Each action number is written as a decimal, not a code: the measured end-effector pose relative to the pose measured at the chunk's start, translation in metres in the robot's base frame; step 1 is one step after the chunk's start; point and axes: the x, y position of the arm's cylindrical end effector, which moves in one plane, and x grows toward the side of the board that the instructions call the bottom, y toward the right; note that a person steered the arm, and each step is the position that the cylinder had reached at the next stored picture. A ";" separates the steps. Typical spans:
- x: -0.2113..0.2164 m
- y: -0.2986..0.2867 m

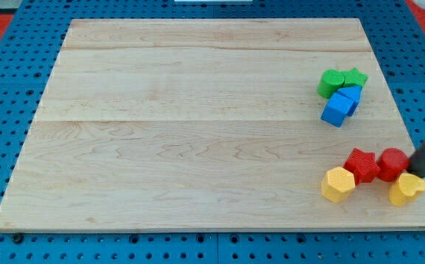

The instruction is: Move yellow heart into yellow hexagon

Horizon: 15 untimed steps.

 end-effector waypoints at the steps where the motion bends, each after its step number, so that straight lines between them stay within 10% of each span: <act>1: -0.001 -0.028; 4: -0.031 0.072; 6: 0.042 0.066; 13: 0.035 -0.054; 15: 0.012 -0.005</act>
